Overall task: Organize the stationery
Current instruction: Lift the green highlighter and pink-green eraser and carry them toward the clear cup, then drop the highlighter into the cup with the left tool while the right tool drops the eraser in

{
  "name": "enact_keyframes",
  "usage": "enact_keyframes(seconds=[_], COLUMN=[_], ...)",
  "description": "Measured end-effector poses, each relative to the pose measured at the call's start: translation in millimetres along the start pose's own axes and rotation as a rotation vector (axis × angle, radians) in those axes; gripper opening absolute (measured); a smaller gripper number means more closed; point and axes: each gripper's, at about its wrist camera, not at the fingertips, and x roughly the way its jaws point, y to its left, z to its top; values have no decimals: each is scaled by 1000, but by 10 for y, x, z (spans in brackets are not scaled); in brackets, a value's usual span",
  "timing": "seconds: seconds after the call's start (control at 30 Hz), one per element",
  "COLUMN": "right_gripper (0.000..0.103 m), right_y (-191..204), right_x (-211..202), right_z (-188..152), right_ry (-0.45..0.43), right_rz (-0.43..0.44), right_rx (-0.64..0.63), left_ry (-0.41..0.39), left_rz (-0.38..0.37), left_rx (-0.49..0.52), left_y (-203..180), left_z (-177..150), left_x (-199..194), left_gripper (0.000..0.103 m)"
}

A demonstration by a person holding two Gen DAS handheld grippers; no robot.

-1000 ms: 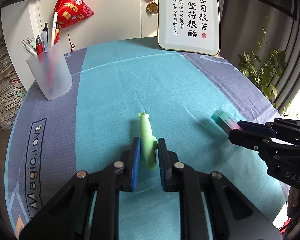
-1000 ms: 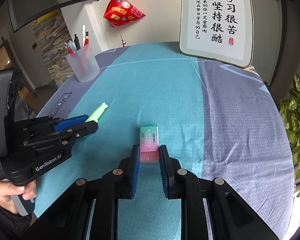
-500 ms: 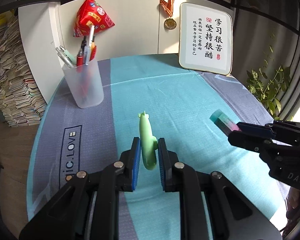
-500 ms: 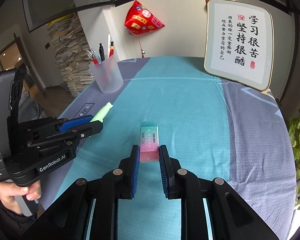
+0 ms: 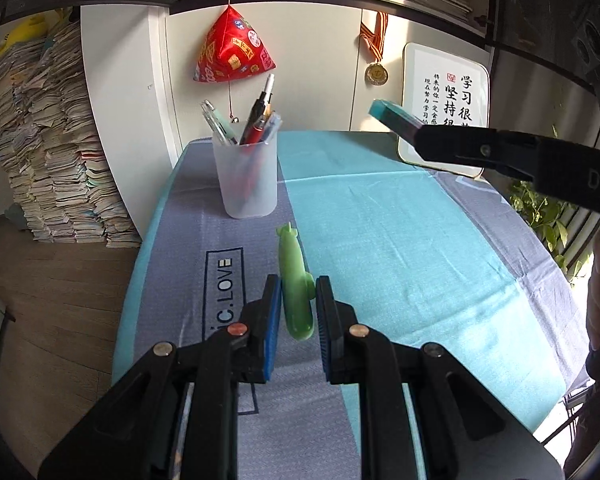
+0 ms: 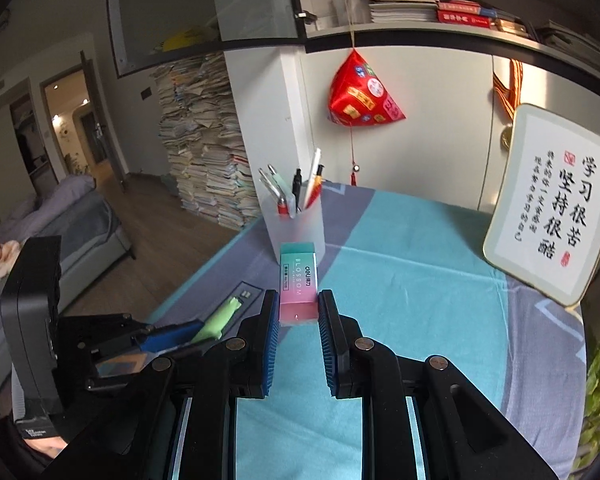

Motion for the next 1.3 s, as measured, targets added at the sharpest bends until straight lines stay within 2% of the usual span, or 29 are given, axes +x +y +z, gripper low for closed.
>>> enact_keyframes(seconds=[0.17, 0.33, 0.5, 0.63, 0.8, 0.93, 1.3], right_gripper=[21, 21, 21, 21, 21, 21, 21], right_y=[190, 324, 356, 312, 219, 161, -22], right_x=[52, -7, -35, -66, -143, -210, -275], right_z=[281, 377, 358, 341, 329, 314, 244], right_ry=[-16, -53, -61, -59, -69, -74, -99], right_rz=[9, 9, 4, -7, -23, -35, -19], right_rx=[-46, -66, -59, -48, -27, -15, 57], left_ry=[-85, -135, -142, -118, -53, 35, 361], left_rz=[-61, -101, -105, -155, -209, -190, -112], left_rx=[-13, -41, -13, -33, -24, 15, 159], left_y=[244, 425, 474, 592, 620, 612, 603], left_z=[218, 478, 674, 858, 1079, 1175, 1459], left_x=[-201, -328, -289, -170, 66, 298, 966], left_gripper=[15, 15, 15, 15, 15, 15, 15])
